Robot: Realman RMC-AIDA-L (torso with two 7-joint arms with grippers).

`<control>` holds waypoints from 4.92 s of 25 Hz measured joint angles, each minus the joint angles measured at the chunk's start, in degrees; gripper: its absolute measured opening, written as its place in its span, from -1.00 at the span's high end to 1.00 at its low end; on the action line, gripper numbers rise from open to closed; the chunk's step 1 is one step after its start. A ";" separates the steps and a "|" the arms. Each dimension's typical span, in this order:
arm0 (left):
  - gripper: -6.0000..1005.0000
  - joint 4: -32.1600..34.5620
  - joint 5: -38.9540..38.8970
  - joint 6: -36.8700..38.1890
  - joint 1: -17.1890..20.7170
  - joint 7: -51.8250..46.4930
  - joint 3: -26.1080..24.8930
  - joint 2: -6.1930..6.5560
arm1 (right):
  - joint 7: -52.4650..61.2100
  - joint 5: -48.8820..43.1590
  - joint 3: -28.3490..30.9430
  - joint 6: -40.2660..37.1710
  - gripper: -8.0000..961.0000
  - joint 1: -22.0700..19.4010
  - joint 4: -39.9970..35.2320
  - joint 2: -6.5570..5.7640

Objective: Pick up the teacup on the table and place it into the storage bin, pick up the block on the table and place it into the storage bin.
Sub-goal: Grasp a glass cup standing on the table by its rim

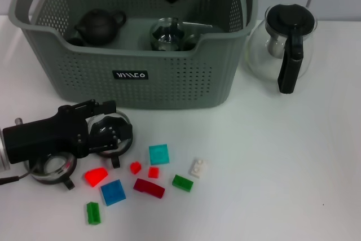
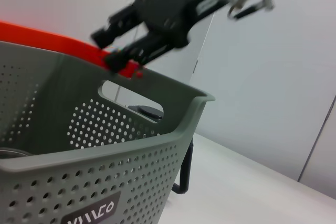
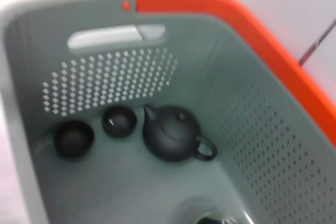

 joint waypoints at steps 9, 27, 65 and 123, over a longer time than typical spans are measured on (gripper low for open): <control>-0.64 -0.05 0.00 0.08 0.30 0.00 -0.37 0.36 | 0.17 0.46 4.08 -15.73 -0.27 -2.23 -13.15 0.56; -0.65 -0.30 0.00 0.02 0.60 -0.17 -0.44 0.66 | -5.77 13.77 5.26 -32.42 -0.27 -15.85 -30.12 0.20; -0.64 -15.77 7.31 12.44 -0.68 -18.22 2.44 1.61 | -63.56 28.77 32.13 -31.10 -0.24 -37.98 14.03 -0.15; 0.03 -29.79 43.68 -10.52 -18.76 -65.51 48.70 -5.24 | -63.06 28.90 35.20 -31.08 -0.24 -38.24 15.52 -0.14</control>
